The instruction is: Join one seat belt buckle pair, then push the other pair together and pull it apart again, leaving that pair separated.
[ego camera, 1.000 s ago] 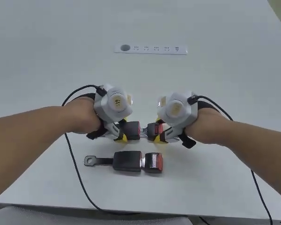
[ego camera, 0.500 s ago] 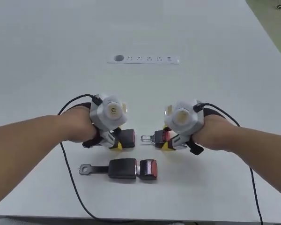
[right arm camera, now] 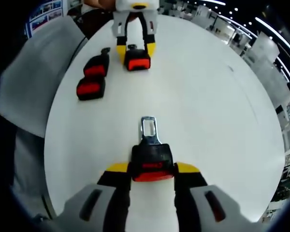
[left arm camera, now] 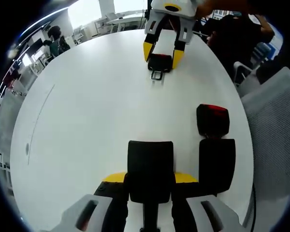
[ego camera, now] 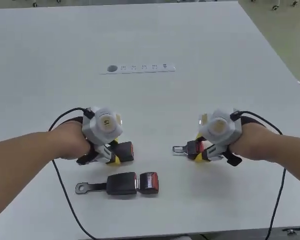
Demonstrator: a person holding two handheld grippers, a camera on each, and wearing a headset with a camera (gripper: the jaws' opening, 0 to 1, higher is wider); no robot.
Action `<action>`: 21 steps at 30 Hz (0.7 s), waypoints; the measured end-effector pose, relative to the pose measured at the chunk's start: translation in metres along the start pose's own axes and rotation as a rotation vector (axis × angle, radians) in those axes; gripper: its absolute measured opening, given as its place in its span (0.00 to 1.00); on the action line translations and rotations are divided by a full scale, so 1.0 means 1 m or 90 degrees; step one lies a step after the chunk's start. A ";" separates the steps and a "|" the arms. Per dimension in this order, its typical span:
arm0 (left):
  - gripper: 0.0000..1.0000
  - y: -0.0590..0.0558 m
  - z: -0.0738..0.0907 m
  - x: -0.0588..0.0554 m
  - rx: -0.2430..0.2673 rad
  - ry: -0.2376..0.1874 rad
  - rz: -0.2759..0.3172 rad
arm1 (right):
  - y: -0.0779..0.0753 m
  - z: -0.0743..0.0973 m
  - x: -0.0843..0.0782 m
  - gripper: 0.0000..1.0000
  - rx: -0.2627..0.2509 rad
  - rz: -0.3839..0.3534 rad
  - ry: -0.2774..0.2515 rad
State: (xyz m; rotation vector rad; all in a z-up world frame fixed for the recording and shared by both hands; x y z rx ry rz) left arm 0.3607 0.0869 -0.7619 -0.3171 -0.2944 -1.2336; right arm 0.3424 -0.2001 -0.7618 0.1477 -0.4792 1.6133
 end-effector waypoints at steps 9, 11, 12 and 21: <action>0.35 0.001 0.000 -0.002 -0.001 -0.009 0.017 | 0.005 0.012 -0.023 0.35 -0.005 -0.015 0.033; 0.35 0.001 0.000 -0.002 0.000 -0.012 0.021 | 0.005 0.014 -0.025 0.35 -0.012 -0.023 0.042; 0.35 0.001 0.000 -0.001 0.001 -0.013 0.022 | 0.005 0.014 -0.025 0.35 -0.015 -0.021 0.046; 0.35 -0.002 0.002 -0.002 0.018 -0.016 0.028 | 0.006 0.020 -0.024 0.47 -0.061 -0.021 0.056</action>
Point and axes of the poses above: the centre of the closed fingertips' face, and the gripper's own axes: z roughly backward along the fingers, y roughly to its left, x roughly out of its top, the point moved 9 cm from there along z, roughly backward along the fingers, and after that the axes turned 13 degrees about z, right-handed, at the moved point
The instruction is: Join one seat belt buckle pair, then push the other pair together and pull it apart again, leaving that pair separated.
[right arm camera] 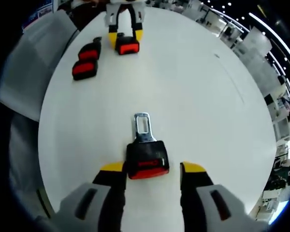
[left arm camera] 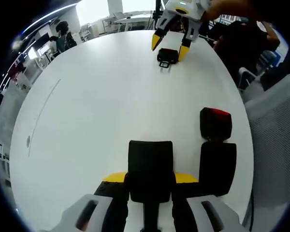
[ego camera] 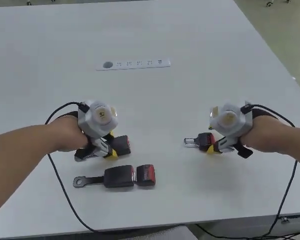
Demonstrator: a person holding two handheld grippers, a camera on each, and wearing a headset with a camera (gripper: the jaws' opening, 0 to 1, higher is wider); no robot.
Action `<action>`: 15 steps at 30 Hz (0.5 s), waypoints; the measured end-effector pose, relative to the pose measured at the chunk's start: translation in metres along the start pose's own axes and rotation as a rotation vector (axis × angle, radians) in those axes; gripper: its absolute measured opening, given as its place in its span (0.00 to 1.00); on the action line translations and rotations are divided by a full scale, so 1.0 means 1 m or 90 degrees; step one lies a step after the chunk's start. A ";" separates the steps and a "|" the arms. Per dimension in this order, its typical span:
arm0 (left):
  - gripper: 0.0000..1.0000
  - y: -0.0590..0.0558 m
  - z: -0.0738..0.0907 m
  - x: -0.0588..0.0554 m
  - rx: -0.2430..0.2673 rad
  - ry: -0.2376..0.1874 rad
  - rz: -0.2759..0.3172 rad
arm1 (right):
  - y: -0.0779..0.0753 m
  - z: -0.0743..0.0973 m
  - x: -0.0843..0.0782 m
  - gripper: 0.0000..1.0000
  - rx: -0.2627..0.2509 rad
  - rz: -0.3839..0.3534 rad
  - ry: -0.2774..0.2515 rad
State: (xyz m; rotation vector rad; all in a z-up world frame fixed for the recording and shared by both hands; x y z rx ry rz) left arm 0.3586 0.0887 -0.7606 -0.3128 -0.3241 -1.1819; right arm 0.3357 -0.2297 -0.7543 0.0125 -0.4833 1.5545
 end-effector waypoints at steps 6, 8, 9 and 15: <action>0.45 -0.002 0.006 -0.006 0.012 0.004 -0.002 | 0.007 0.007 -0.008 0.58 -0.032 -0.042 -0.011; 0.48 -0.003 0.013 -0.009 0.027 -0.011 0.007 | 0.013 0.010 -0.009 0.60 -0.038 -0.061 -0.017; 0.50 -0.002 0.018 -0.011 0.037 -0.021 0.013 | 0.016 0.012 -0.011 0.62 -0.044 -0.067 -0.024; 0.55 -0.008 0.046 -0.026 0.068 -0.092 0.091 | 0.032 0.022 -0.009 0.65 -0.073 -0.136 -0.078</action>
Point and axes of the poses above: the centre of the closed fingertips' face, and the gripper's own axes: z roughly backward along the fingers, y roughly to its left, x roughly out of its top, the point moved 9 cm from there along z, roughly backward along the fingers, and after that the axes turned 13 degrees about z, right-handed, at the moved point
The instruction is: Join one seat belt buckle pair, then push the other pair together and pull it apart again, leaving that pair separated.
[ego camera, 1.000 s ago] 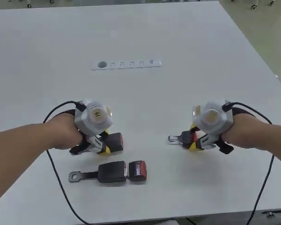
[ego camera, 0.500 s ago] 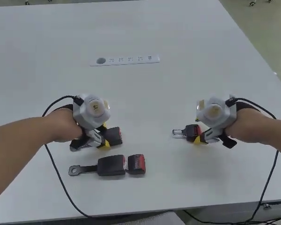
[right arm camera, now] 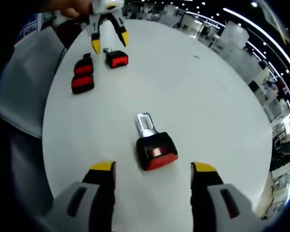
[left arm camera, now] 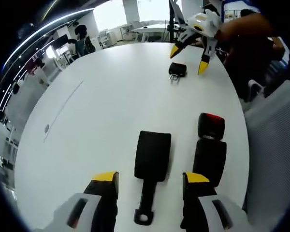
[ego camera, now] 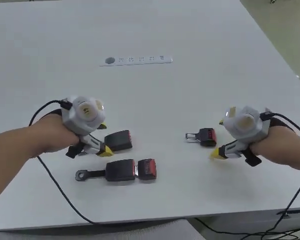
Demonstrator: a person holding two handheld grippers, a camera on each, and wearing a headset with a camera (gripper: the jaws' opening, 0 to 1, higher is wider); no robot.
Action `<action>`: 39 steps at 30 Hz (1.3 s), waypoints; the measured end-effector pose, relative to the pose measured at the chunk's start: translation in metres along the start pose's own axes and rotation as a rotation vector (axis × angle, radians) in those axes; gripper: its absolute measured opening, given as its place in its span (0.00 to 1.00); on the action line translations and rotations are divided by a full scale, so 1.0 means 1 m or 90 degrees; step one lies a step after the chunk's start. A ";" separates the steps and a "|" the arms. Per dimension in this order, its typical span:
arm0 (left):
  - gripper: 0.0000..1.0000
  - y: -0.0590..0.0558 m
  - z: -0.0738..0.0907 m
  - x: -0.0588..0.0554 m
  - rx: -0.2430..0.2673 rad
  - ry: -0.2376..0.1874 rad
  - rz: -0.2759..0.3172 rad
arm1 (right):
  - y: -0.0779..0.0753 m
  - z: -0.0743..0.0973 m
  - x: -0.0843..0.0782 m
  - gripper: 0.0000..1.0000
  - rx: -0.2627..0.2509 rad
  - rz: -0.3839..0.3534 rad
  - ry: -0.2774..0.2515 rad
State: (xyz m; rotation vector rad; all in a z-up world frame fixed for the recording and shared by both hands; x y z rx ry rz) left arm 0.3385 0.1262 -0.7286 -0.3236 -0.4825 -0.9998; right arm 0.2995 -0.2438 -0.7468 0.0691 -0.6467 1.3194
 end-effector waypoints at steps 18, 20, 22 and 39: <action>0.74 -0.041 0.071 -0.057 0.049 -0.087 0.101 | 0.041 0.041 0.023 0.85 -0.049 -0.090 -0.107; 0.77 -0.045 0.075 -0.062 0.047 -0.089 0.109 | 0.042 0.045 0.022 0.86 -0.053 -0.095 -0.109; 0.79 -0.048 0.080 -0.067 0.052 -0.095 0.116 | 0.043 0.049 0.021 0.88 -0.056 -0.097 -0.109; 0.91 -0.052 0.103 -0.094 0.090 -0.127 0.171 | 0.061 0.058 0.018 1.00 -0.066 -0.126 -0.115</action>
Point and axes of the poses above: the centre of the closed fingertips' face, and the gripper's own axes: z roughly backward along the fingers, y roughly to its left, x roughly out of its top, the point moved 9 cm from there along z, roughly backward along the fingers, and after that the axes turned 13 degrees about z, right-handed, at the moved point
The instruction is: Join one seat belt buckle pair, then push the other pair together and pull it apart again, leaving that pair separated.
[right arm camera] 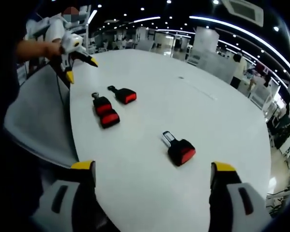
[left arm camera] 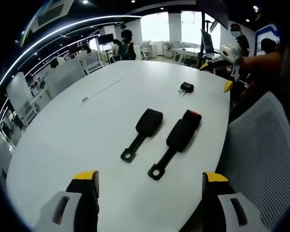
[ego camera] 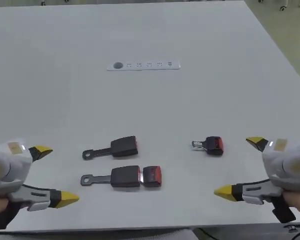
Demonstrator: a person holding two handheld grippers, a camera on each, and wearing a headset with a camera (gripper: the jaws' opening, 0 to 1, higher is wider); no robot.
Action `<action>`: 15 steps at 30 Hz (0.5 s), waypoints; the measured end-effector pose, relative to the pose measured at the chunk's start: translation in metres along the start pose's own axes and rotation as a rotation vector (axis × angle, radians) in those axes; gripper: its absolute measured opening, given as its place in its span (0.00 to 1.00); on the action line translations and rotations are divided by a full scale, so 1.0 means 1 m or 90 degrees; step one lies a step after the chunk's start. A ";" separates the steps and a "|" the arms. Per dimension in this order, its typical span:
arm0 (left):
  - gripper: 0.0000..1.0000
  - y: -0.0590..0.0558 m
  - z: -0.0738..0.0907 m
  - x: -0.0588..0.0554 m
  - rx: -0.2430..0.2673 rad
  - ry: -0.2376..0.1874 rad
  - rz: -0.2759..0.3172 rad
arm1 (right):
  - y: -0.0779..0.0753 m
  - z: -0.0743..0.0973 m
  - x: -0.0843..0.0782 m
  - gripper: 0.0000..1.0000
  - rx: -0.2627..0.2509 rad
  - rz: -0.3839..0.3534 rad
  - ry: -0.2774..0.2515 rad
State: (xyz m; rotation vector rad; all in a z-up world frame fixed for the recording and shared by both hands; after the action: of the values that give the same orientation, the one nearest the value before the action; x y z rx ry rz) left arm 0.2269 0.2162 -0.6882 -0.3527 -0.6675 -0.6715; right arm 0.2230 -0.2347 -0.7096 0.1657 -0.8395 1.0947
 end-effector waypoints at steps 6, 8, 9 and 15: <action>0.95 0.002 0.001 -0.003 0.008 -0.008 0.032 | 0.007 -0.005 0.004 1.00 0.001 0.003 -0.001; 0.99 0.002 0.001 -0.004 0.011 -0.008 0.044 | 0.009 -0.007 0.005 1.00 0.002 0.003 0.000; 1.00 0.002 0.001 -0.005 0.008 -0.007 0.053 | 0.009 -0.007 0.005 1.00 0.002 0.003 0.000; 1.00 0.004 0.003 -0.003 0.021 -0.018 0.067 | 0.008 -0.010 0.006 1.00 -0.005 -0.001 -0.002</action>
State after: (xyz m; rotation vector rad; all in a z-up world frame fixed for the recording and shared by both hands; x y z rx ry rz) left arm 0.2265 0.2224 -0.6885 -0.3649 -0.6821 -0.5550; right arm 0.2230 -0.2218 -0.7147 0.1623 -0.8467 1.0904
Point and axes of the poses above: the centre of the closed fingertips' face, and the gripper's own axes: z roughly backward along the fingers, y roughly to its left, x roughly out of its top, the point moved 9 cm from there along z, roughly backward along the fingers, and after that the axes turned 13 degrees about z, right-handed, at the moved point
